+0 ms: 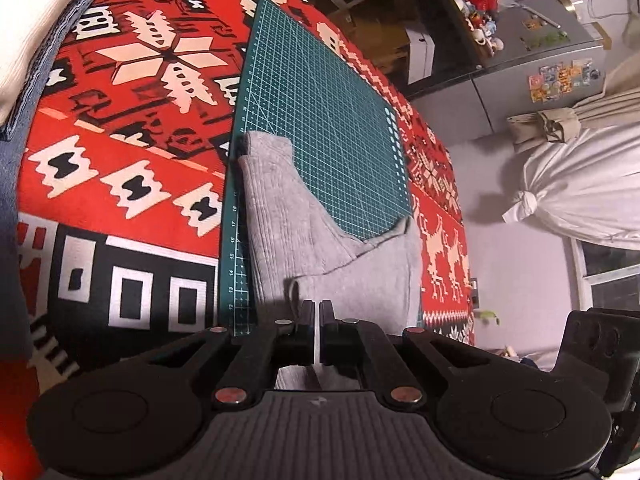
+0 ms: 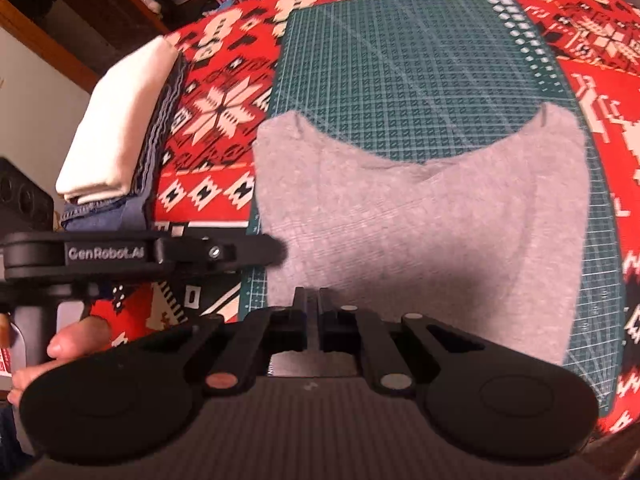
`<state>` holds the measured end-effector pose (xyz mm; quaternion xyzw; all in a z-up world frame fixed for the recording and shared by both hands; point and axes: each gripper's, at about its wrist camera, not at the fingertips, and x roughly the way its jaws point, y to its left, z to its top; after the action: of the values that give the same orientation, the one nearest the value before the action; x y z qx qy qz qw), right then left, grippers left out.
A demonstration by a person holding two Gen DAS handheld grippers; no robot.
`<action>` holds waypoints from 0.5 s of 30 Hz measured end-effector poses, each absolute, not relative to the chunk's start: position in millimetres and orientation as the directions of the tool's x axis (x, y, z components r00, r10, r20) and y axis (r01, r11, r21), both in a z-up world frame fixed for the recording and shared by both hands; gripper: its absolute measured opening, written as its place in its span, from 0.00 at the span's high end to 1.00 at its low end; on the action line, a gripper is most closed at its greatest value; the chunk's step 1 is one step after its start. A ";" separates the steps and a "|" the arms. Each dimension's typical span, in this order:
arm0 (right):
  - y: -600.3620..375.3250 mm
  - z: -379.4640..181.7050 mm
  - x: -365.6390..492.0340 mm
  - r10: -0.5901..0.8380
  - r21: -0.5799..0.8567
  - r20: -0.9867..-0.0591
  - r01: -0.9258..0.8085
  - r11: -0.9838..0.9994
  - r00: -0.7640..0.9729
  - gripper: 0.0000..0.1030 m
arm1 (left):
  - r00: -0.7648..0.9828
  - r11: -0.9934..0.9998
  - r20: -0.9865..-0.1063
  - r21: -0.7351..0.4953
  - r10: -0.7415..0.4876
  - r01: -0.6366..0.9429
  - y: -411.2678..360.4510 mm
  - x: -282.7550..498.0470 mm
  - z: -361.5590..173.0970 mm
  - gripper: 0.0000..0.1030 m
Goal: Fold clothes
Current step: 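Open both grippers and release the grey shirt on the mat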
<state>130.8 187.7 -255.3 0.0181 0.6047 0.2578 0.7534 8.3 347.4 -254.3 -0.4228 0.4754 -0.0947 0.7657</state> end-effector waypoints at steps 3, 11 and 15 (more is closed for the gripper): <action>193.0 -263.2 125.7 0.400 0.331 -0.909 -0.380 0.864 0.118 0.95 | 0.520 0.642 -0.671 -0.716 -0.528 -0.273 347.6 9.3 -258.5 0.99; 187.3 -248.7 120.7 0.426 0.355 -0.897 -0.381 0.854 0.120 0.95 | 0.523 0.629 -0.663 -0.726 -0.536 -0.276 353.4 4.0 -260.2 0.99; 184.2 -252.9 119.0 0.407 0.342 -0.907 -0.375 0.862 0.107 0.95 | 0.543 0.611 -0.638 -0.747 -0.546 -0.262 357.1 1.6 -255.1 0.99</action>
<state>119.0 184.2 -252.9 0.0130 0.6145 0.2626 0.7438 1.6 357.1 -255.1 -0.4311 0.4690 -0.0928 0.7652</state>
